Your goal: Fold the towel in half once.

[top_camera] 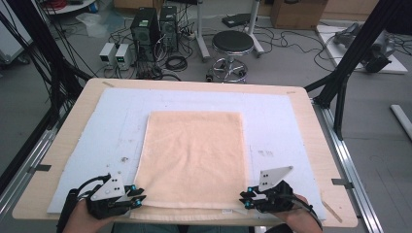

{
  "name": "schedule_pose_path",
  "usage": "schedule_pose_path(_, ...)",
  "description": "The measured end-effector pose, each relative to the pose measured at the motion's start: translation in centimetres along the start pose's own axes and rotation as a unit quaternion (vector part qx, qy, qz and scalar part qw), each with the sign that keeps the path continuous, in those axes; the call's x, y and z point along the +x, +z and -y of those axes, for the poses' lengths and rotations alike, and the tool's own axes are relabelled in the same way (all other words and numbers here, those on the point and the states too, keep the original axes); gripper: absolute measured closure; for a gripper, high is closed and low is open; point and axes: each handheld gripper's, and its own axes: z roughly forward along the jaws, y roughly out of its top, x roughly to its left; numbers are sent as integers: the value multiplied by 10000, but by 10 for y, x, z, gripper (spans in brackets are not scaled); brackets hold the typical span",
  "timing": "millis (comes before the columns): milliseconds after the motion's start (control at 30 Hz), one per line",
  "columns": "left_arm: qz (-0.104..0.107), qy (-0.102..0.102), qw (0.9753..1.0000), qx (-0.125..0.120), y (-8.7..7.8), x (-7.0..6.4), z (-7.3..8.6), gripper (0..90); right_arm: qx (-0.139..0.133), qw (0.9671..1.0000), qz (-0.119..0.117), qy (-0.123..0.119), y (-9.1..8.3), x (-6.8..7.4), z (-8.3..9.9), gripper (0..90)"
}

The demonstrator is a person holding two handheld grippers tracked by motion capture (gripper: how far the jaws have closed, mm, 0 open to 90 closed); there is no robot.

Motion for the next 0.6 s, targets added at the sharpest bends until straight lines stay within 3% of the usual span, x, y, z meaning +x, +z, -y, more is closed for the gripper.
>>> schedule_pose_path(167,-160,-138,9997,-85,7,17,-5,606,-174,9991,381,75,0,-18,-10,660)
schedule_pose_path(233,-13,-118,9999,-82,11,20,-7,592,-94,9992,401,13,5,-26,-13,645)
schedule_pose_path(333,201,-20,9998,-14,17,17,-6,557,-2,9997,236,-110,15,-31,-15,635)
schedule_pose_path(467,402,77,9990,187,25,16,0,560,192,9995,240,-64,25,-33,-7,636)
schedule_pose_path(533,506,66,9981,335,30,17,3,576,289,9992,272,-39,29,-33,-2,661)
schedule_pose_path(600,612,89,9970,455,36,15,5,649,376,9989,287,-31,34,-33,2,714)
